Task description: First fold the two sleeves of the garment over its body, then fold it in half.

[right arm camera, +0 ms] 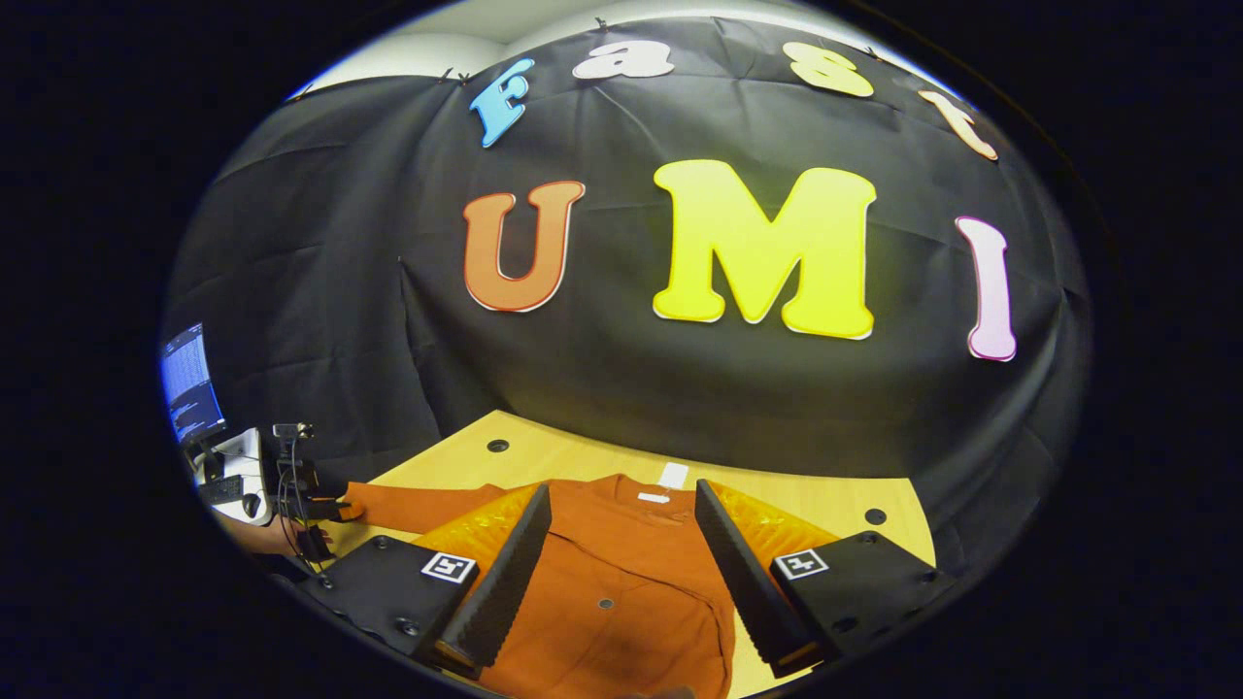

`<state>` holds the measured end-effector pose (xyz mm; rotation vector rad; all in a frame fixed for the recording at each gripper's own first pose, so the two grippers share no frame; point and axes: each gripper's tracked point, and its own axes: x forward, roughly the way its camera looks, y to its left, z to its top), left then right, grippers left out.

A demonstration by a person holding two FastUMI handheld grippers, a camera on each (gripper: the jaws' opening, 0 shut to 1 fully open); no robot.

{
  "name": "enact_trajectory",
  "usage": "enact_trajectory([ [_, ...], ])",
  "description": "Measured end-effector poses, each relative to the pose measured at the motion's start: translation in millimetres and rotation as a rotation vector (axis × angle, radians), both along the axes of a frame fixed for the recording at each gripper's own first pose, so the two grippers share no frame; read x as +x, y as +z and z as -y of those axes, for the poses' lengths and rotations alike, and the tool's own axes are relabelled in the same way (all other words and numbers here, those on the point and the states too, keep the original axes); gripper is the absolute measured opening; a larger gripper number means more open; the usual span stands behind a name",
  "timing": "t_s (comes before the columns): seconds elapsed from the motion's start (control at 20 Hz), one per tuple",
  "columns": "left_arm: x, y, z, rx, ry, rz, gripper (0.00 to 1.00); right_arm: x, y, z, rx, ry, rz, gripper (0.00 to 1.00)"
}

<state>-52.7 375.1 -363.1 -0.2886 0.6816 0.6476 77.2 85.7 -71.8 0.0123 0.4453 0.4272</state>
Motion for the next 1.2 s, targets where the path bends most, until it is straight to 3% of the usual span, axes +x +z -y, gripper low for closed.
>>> enact_trajectory([
  [0.2,-0.6,-2.2,0.9,0.034,-0.030,-0.017,0.98,-9.3,-9.6,9.8,0.033,-0.040,-0.041,0.95],
  [0.3,-3.2,-2.2,0.3,0.031,0.013,0.003,0.94,-14.8,-11.1,9.3,0.031,-0.033,-0.042,0.95],
  [0.45,-14.8,1.3,-11.0,0.010,0.104,0.049,0.61,-22.9,-9.0,7.3,0.036,-0.022,-0.041,0.95],
  [0.5,-16.8,-0.7,-13.0,0.004,0.115,0.058,0.34,-25.6,-8.9,9.6,0.033,-0.022,-0.038,0.95],
  [0.55,-12.8,-0.5,-10.1,-0.018,0.112,0.080,0.34,-26.9,-9.8,12.2,0.032,-0.027,-0.041,0.95],
  [0.6,-10.0,-1.4,-6.3,-0.045,0.123,0.100,0.19,-29.7,-11.9,16.1,0.034,-0.035,-0.047,0.95],
  [0.7,-11.2,0.5,-7.2,-0.076,0.132,0.124,0.04,-32.6,-15.2,25.3,0.042,-0.060,-0.063,0.95],
  [0.85,3.6,9.9,9.9,-0.214,0.101,0.185,0.03,-34.3,-15.8,39.0,0.056,-0.096,-0.068,0.96],
  [1.2,44.5,83.3,7.6,-0.203,0.007,0.313,0.03,-37.9,-20.7,48.2,0.096,-0.111,-0.080,0.95],
])
